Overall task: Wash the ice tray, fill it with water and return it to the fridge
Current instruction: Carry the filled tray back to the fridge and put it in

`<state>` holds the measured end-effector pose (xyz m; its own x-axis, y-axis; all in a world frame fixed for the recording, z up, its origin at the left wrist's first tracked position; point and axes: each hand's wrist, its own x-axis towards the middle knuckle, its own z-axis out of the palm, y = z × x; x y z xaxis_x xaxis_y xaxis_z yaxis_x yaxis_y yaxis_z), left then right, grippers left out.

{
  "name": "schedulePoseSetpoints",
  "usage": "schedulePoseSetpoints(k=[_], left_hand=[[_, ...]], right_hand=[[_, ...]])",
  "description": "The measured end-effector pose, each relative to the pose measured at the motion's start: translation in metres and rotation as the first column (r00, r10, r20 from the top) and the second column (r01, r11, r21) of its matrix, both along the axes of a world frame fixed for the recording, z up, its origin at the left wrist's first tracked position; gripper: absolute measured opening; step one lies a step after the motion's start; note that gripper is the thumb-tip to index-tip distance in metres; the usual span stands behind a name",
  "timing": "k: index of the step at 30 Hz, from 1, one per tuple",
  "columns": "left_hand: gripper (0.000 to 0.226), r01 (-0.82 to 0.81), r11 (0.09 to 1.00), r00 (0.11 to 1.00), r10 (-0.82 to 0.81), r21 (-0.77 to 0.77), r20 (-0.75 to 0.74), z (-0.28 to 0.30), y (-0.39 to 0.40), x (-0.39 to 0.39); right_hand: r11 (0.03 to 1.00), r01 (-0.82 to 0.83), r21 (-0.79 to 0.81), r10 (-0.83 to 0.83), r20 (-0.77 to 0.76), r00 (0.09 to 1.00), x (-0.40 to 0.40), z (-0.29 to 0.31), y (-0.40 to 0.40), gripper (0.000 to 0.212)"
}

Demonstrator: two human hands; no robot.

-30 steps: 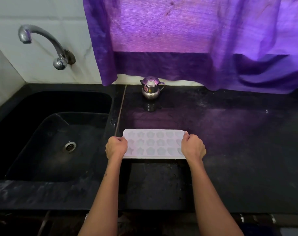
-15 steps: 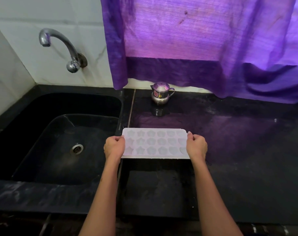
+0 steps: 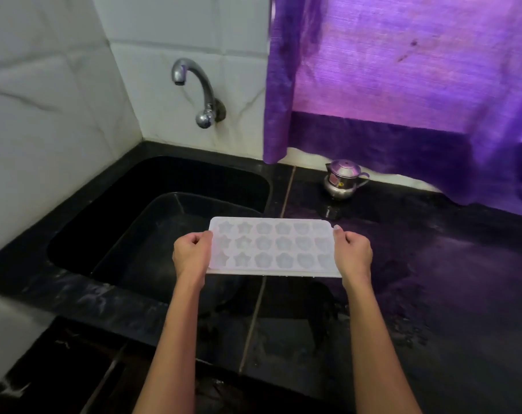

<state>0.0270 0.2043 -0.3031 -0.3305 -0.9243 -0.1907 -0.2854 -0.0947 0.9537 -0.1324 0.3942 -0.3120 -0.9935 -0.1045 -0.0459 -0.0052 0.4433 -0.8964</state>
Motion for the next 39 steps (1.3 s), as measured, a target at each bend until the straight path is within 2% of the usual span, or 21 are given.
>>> schedulePoseSetpoints(k=[5,9,13,17,24,28,30,39], left_hand=[[0.042,-0.187,0.982,0.982,0.186,-0.04,-0.033,0.007,0.001,0.033],[0.031,-0.343,0.939,0.939,0.342,-0.029,-0.038,0.007,0.009,0.064],[0.02,-0.489,0.871,0.872,0.488,-0.047,-0.033,0.004,0.029,0.102],[0.02,-0.645,0.763,0.764,0.645,-0.046,-0.018,-0.003,0.055,0.151],[0.02,-0.853,0.518,0.518,0.855,-0.061,0.02,-0.02,0.12,0.247],[0.021,-0.941,0.334,0.331,0.942,-0.046,0.058,-0.033,0.162,0.304],[0.021,-0.96,0.278,0.276,0.96,-0.027,0.052,-0.036,0.177,0.326],[0.021,-0.997,-0.077,-0.078,0.995,-0.021,0.059,-0.026,0.273,0.452]], right_hand=[[0.987,-0.158,0.007,0.159,-0.028,0.987,0.008,0.007,-0.029,0.049],[0.958,-0.287,0.024,0.288,-0.056,0.956,0.02,0.015,-0.047,0.049],[0.905,-0.424,0.025,0.425,-0.074,0.902,0.039,0.016,-0.061,0.049],[0.818,-0.573,0.054,0.576,-0.053,0.816,0.075,0.011,-0.076,0.048],[0.596,-0.799,0.073,0.803,-0.047,0.594,0.166,0.002,-0.088,0.047],[0.405,-0.908,0.105,0.914,-0.029,0.404,0.231,-0.007,-0.09,0.046],[0.338,-0.935,0.11,0.941,-0.032,0.336,0.257,-0.008,-0.091,0.045],[-0.043,-0.992,0.116,0.997,-0.062,-0.05,0.427,-0.01,-0.077,0.045]])
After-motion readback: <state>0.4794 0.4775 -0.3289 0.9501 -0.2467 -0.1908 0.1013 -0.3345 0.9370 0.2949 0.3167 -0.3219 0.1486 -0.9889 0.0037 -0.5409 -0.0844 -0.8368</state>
